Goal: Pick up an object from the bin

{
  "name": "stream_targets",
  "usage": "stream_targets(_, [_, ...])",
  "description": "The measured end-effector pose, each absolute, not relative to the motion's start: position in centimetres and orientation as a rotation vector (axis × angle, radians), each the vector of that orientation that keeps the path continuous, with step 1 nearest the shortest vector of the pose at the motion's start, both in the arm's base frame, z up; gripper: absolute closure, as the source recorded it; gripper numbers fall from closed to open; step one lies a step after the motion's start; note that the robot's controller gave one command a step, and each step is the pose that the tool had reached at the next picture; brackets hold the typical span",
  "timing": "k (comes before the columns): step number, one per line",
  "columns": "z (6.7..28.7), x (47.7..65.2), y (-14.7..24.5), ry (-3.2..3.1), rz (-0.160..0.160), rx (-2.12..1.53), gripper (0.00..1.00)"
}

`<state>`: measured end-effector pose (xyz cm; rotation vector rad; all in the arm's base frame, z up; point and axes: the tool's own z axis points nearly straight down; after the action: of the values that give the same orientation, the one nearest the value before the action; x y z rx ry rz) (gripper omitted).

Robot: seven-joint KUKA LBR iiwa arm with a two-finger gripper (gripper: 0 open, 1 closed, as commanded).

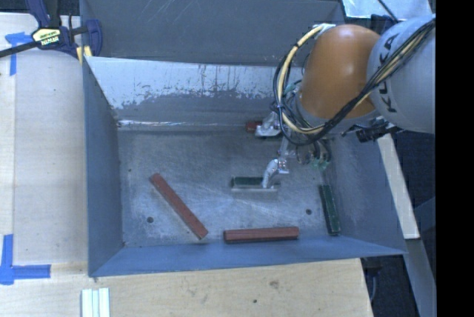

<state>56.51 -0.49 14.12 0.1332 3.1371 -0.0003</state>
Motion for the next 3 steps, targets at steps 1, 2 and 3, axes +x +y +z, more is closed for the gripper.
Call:
stream_targets(1, [7.1,55.8,0.7,3.124,0.001,0.219,0.0])
stream_targets(2, [8.3,56.1,0.5,3.118,0.0,0.217,1.0])
stream_targets(3, [8.3,56.1,0.5,3.118,0.0,0.217,1.0])
